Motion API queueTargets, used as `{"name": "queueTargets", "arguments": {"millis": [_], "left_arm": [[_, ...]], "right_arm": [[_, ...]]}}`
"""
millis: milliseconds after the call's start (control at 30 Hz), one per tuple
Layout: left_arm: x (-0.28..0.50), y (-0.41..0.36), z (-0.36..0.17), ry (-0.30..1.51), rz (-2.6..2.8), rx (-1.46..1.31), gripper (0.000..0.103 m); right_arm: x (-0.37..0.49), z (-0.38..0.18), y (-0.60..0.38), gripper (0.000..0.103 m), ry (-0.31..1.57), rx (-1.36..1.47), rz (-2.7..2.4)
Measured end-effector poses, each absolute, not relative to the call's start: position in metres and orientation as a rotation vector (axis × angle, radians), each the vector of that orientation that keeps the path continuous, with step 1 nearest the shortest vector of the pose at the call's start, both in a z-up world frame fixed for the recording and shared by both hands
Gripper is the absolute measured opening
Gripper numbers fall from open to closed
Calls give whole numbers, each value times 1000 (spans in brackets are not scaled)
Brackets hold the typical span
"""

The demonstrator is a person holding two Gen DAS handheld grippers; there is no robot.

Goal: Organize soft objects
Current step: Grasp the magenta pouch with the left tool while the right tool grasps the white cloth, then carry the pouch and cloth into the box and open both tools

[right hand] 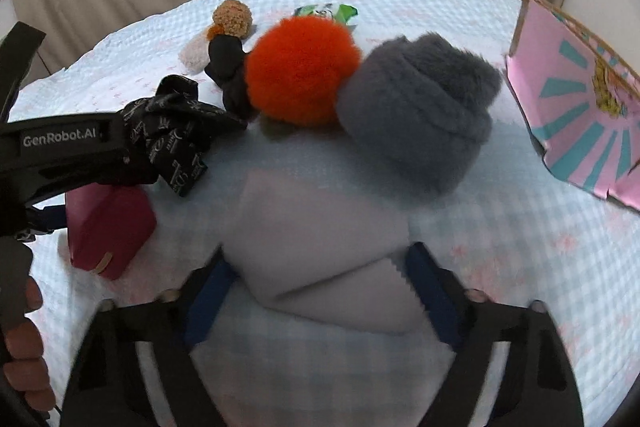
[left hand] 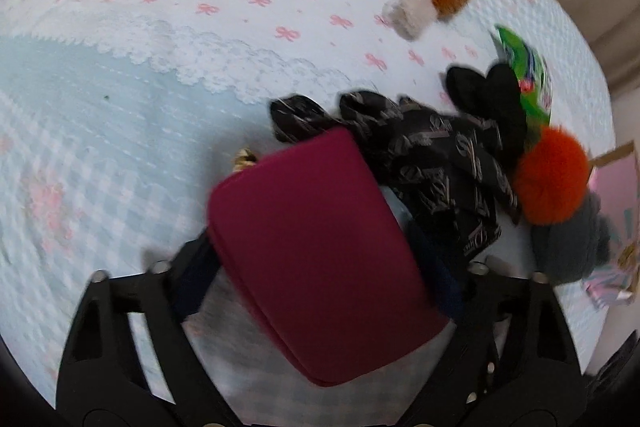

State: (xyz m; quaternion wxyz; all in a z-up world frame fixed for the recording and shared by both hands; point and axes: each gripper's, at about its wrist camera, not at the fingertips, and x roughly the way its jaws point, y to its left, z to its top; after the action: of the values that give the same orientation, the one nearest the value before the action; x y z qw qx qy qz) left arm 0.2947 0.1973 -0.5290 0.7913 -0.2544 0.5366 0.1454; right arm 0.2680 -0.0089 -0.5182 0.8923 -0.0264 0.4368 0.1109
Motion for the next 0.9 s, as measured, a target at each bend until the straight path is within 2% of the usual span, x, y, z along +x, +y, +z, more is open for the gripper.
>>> {"name": "queueTargets", "arguments": {"millis": [67, 100, 167, 367, 633, 900], "left_arm": [[295, 207, -529, 1149, 304, -576, 66], [295, 210, -529, 1149, 300, -579, 62], [294, 212, -528, 1147, 295, -571, 57], [285, 214, -522, 1130, 267, -538, 48], [262, 210, -498, 1097, 230, -530, 46], [253, 187, -432, 1051, 166, -497, 46]], "right_arm": [[271, -515, -10, 56, 908, -41, 218], [273, -515, -10, 52, 908, -34, 211], [276, -513, -13, 38, 910, -20, 193], [278, -508, -18, 18, 908, 13, 160], [268, -482, -29, 17, 868, 41, 145], [257, -424, -50, 17, 846, 83, 123]]}}
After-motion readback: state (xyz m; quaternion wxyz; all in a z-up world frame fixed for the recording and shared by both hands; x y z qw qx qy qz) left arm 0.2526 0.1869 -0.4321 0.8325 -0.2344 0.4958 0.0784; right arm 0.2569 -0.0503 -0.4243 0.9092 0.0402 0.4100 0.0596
